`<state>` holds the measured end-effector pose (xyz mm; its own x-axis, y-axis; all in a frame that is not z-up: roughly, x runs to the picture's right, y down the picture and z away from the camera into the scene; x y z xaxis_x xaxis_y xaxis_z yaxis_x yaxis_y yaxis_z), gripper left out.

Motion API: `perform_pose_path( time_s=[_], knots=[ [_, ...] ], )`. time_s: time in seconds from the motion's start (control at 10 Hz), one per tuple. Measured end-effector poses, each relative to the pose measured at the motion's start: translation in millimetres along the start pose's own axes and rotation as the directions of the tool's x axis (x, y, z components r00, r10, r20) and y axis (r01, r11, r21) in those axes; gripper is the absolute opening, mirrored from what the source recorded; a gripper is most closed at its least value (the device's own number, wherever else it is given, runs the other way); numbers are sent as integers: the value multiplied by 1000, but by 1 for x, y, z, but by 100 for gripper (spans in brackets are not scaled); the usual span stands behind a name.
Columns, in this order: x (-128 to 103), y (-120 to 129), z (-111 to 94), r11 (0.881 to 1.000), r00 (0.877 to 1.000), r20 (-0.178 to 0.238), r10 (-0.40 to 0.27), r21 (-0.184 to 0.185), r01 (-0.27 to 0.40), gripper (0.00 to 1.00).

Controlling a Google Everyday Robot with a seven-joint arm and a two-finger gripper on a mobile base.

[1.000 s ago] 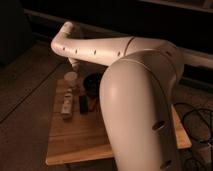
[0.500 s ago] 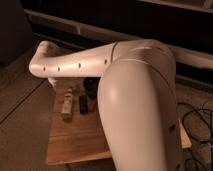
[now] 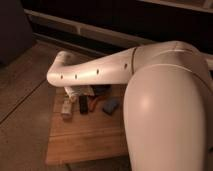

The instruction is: Move the arm in a circular motion

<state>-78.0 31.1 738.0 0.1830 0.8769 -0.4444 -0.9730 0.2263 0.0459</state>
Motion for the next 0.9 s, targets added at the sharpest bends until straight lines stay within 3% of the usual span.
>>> perform_pose_path(
  time_s=[0.2,0.3,0.5,0.7,0.9],
  knots=[
    [-8,-57,10,992,991,-47,122,36,-121,65],
    [-23,-86,15,984,983,-62,174,54,-170,65],
    [-54,-107,20,977,977,-58,206,62,-202,65],
    [-97,-100,16,980,980,-10,200,24,-200,65],
    [-139,-47,-2,993,991,69,115,-44,-112,65]
  ],
)
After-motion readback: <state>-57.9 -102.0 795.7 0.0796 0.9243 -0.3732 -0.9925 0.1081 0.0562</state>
